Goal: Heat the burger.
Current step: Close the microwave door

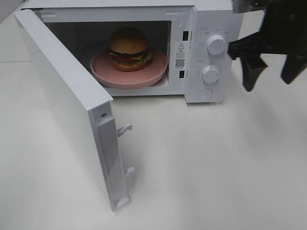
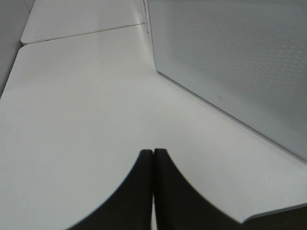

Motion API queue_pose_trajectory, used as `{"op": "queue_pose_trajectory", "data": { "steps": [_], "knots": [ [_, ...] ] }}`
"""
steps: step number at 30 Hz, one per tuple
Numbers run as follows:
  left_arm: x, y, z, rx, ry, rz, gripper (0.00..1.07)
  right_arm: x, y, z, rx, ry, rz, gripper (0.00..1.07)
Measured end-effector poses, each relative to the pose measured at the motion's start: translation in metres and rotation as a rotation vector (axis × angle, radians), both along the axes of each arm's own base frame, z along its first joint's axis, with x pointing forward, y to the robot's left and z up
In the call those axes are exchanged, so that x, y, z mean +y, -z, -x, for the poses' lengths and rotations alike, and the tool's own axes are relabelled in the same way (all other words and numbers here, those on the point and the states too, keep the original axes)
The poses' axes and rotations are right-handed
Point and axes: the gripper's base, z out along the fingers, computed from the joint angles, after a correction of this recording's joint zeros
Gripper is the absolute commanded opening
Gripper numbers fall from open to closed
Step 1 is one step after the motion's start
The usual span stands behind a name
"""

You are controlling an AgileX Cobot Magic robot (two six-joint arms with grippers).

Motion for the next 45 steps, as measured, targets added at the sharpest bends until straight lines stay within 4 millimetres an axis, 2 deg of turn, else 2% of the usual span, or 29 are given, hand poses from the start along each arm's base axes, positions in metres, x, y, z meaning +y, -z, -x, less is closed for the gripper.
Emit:
{"op": "queue_pose_trajectory", "data": {
  "steps": [2,5,6,7,9,10,11,14,15,16,17,18,20,21,22,25,26,27,29,32,34,45],
  "knots": [
    [0.000,0.000,0.000,0.000,0.000,0.000,0.00,-0.037,-0.018,0.029,-0.039,0.089,-0.007,0.70],
    [0.000,0.000,0.000,0.000,0.000,0.000,0.00,-0.044,-0.020,0.036,-0.046,0.106,-0.009,0.70],
    [0.000,0.000,0.000,0.000,0.000,0.000,0.00,-0.056,-0.031,0.053,-0.083,0.139,-0.016,0.70],
    [0.000,0.000,0.000,0.000,0.000,0.000,0.00,-0.056,-0.031,0.053,-0.083,0.139,-0.016,0.70],
    [0.000,0.000,0.000,0.000,0.000,0.000,0.00,-0.066,-0.054,0.096,-0.183,0.149,-0.047,0.70],
    [0.000,0.000,0.000,0.000,0.000,0.000,0.00,-0.066,-0.054,0.096,-0.183,0.149,-0.047,0.70],
    [0.000,0.000,0.000,0.000,0.000,0.000,0.00,-0.068,-0.061,0.115,-0.221,0.150,-0.068,0.70],
    [0.000,0.000,0.000,0.000,0.000,0.000,0.00,-0.070,-0.063,0.125,-0.243,0.150,-0.076,0.70],
    [0.000,0.000,0.000,0.000,0.000,0.000,0.00,-0.074,-0.068,0.143,-0.282,0.154,-0.091,0.70],
    [0.000,0.000,0.000,0.000,0.000,0.000,0.00,-0.074,-0.068,0.143,-0.282,0.154,-0.091,0.70],
    [0.000,0.000,0.000,0.000,0.000,0.000,0.00,-0.077,-0.071,0.163,-0.327,0.155,-0.104,0.70],
    [0.000,0.000,0.000,0.000,0.000,0.000,0.00,-0.077,-0.071,0.163,-0.327,0.155,-0.104,0.70],
    [0.000,0.000,0.000,0.000,0.000,0.000,0.00,-0.084,-0.066,0.197,-0.385,0.154,-0.121,0.70],
    [0.000,0.000,0.000,0.000,0.000,0.000,0.00,-0.084,-0.066,0.197,-0.385,0.154,-0.121,0.70],
    [0.000,0.000,0.000,0.000,0.000,0.000,0.00,-0.087,-0.061,0.214,-0.412,0.151,-0.127,0.70],
    [0.000,0.000,0.000,0.000,0.000,0.000,0.00,-0.089,-0.058,0.223,-0.428,0.144,-0.130,0.70],
    [0.000,0.000,0.000,0.000,0.000,0.000,0.00,-0.092,-0.053,0.240,-0.468,0.135,-0.138,0.70],
    [0.000,0.000,0.000,0.000,0.000,0.000,0.00,-0.092,-0.053,0.240,-0.468,0.135,-0.138,0.70],
    [0.000,0.000,0.000,0.000,0.000,0.000,0.00,-0.098,-0.037,0.269,-0.536,0.131,-0.155,0.70],
    [0.000,0.000,0.000,0.000,0.000,0.000,0.00,-0.099,-0.034,0.275,-0.550,0.129,-0.158,0.70],
    [0.000,0.000,0.000,0.000,0.000,0.000,0.00,-0.103,-0.020,0.296,-0.651,0.118,-0.181,0.70],
    [0.000,0.000,0.000,0.000,0.000,0.000,0.00,-0.106,0.003,0.321,-0.910,0.039,-0.223,0.69]
  ]
}}
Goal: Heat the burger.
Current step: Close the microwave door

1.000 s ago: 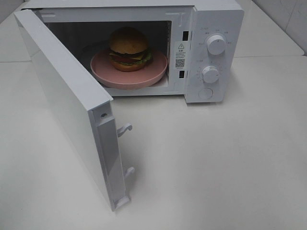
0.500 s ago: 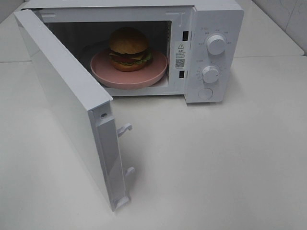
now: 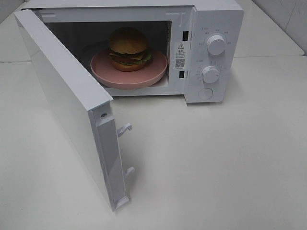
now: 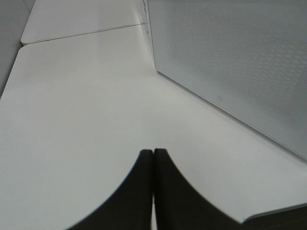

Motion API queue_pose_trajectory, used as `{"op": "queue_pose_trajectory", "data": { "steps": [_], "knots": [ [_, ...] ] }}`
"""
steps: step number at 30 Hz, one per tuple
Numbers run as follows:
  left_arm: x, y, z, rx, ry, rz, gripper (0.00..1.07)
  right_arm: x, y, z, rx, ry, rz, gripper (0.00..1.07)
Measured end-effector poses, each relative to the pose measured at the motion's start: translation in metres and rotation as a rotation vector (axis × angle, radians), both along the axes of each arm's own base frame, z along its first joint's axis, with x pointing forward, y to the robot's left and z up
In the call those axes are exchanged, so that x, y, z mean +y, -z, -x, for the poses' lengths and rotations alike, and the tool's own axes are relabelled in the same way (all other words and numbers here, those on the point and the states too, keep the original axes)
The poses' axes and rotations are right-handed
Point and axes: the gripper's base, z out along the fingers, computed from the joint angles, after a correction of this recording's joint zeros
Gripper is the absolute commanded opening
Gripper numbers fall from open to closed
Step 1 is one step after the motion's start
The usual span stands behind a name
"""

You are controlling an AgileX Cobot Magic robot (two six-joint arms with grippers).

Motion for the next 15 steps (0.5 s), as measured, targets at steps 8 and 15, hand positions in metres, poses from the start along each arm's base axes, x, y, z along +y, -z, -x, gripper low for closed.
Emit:
{"op": "queue_pose_trajectory", "data": {
  "steps": [8,15],
  "knots": [
    [0.000,0.000,0.000,0.000,0.000,0.000,0.00,0.010,0.001,0.004,-0.030,-0.145,0.008,0.69],
    [-0.001,0.000,0.000,-0.004,0.004,0.007,0.00,0.013,0.003,0.001,-0.041,-0.176,0.012,0.69]
  ]
}}
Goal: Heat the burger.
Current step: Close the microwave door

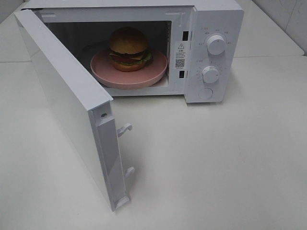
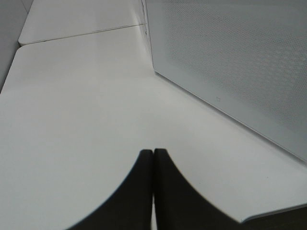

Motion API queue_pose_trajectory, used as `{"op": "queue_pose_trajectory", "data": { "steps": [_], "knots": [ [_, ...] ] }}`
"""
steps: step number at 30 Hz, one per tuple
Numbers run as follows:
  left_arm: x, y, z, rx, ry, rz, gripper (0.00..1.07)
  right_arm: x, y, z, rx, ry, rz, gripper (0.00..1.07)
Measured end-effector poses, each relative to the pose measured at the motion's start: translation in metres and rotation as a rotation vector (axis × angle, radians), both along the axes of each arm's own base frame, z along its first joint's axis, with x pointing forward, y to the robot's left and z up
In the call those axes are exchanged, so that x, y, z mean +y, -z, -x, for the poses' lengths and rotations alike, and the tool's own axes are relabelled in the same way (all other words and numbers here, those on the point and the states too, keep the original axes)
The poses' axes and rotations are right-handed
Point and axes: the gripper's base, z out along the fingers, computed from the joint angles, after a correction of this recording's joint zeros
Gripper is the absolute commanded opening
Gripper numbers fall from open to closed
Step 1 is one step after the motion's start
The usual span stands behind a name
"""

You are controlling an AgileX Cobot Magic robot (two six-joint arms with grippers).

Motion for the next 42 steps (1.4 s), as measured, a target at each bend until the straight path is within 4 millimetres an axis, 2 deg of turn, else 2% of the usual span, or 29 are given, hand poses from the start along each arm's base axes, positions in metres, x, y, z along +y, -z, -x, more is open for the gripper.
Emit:
{"op": "queue_pose_trajectory", "data": {
  "steps": [6,8,11,12,13,15,18,19,20,21,22,23,24,25,26,28,33,35,42],
  "knots": [
    [0.001,-0.013,-0.003,-0.130,-0.013,0.009,0.00,0.000,0.001,-0.001,-0.002,0.000,-0.001,0.69],
    [0.001,-0.018,-0.011,-0.232,-0.022,0.033,0.00,0.000,0.001,-0.001,-0.002,0.001,-0.001,0.69],
    [0.001,-0.018,-0.014,-0.243,-0.023,0.041,0.00,0.000,0.001,-0.001,-0.002,0.001,-0.001,0.69],
    [0.001,-0.018,-0.025,-0.245,-0.025,0.057,0.00,0.000,0.001,-0.001,-0.002,0.002,0.000,0.69],
    [0.001,-0.018,-0.025,-0.245,-0.025,0.057,0.00,0.000,0.001,-0.001,-0.002,0.002,0.000,0.69],
    [0.001,-0.016,-0.045,-0.216,-0.021,0.061,0.00,0.000,0.001,-0.001,-0.002,0.002,0.000,0.69],
    [0.001,-0.015,-0.055,-0.197,-0.018,0.056,0.00,0.000,0.001,-0.001,-0.002,0.002,0.000,0.69],
    [0.001,-0.014,-0.071,-0.158,-0.014,0.047,0.00,0.000,0.001,-0.001,-0.002,0.002,0.000,0.69],
    [0.001,-0.014,-0.071,-0.158,-0.014,0.047,0.00,0.000,0.001,-0.001,-0.002,0.002,0.000,0.69],
    [0.001,-0.012,-0.087,-0.124,-0.011,0.049,0.00,0.000,0.001,-0.001,-0.002,0.002,0.000,0.69],
    [0.001,-0.012,-0.087,-0.124,-0.011,0.049,0.00,0.000,0.001,-0.001,-0.002,0.002,0.000,0.69],
    [0.001,-0.010,-0.101,-0.098,-0.011,0.059,0.00,0.000,0.001,-0.001,-0.002,0.002,0.000,0.69],
    [0.001,-0.010,-0.101,-0.098,-0.011,0.059,0.00,0.000,0.001,-0.001,-0.002,0.002,0.000,0.69],
    [0.001,-0.007,-0.116,-0.082,-0.020,0.076,0.00,0.000,0.001,-0.001,-0.002,0.002,0.000,0.69],
    [0.001,-0.007,-0.116,-0.082,-0.020,0.076,0.00,0.000,0.001,-0.001,-0.002,0.002,0.000,0.69],
    [0.003,0.002,-0.144,-0.043,-0.051,0.112,0.00,0.000,0.001,-0.001,-0.002,0.002,0.000,0.69],
    [0.005,0.012,-0.162,-0.011,-0.077,0.113,0.00,0.000,0.001,-0.001,-0.002,0.002,0.000,0.69],
    [0.007,0.026,-0.182,0.058,-0.094,0.099,0.00,0.000,0.001,-0.001,-0.002,0.003,-0.001,0.69],
    [0.007,0.034,-0.209,0.138,-0.108,0.112,0.00,0.000,0.001,-0.001,-0.002,0.003,-0.001,0.69]
  ]
}}
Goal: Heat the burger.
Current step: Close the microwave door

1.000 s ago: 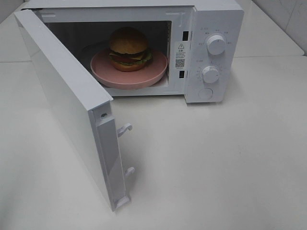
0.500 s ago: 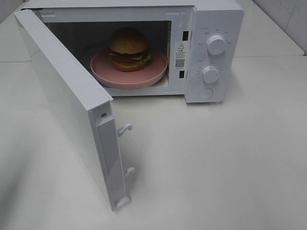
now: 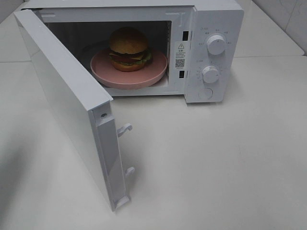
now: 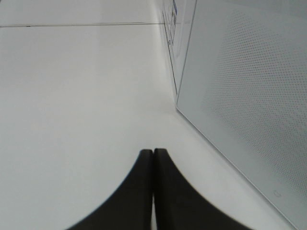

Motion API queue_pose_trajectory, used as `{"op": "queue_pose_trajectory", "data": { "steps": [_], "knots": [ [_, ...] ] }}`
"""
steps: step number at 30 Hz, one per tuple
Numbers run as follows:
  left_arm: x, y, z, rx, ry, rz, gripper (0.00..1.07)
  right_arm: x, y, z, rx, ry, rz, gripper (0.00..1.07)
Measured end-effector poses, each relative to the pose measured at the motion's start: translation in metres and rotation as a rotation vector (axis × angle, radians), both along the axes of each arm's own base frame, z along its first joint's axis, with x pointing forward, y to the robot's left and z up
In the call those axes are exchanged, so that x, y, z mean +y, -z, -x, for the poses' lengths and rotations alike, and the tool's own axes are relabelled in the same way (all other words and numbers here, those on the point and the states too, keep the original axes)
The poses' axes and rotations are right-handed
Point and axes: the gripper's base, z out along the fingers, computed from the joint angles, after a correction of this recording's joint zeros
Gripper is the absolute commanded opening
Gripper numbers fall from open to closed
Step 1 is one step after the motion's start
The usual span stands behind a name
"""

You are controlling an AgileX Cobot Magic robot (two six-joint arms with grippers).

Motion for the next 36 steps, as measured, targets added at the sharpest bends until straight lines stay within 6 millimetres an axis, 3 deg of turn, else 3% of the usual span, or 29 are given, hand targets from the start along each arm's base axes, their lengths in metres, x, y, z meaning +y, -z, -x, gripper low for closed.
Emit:
{"op": "queue_pose_trajectory", "data": {
  "steps": [4,12,20,36],
  "knots": [
    [0.000,0.007,-0.019,0.053,-0.005,0.014,0.00,0.000,0.000,0.000,0.000,0.000,0.000,0.69],
    [-0.006,0.011,-0.035,0.066,0.011,0.007,0.00,0.000,0.000,0.000,0.000,0.000,-0.001,0.69],
    [-0.040,0.021,-0.054,-0.020,0.115,-0.116,0.00,0.000,0.000,0.000,0.000,0.000,-0.001,0.69],
    [-0.091,0.051,-0.094,0.055,0.256,-0.148,0.00,0.000,0.000,0.000,0.000,0.000,-0.001,0.69]
  ]
}}
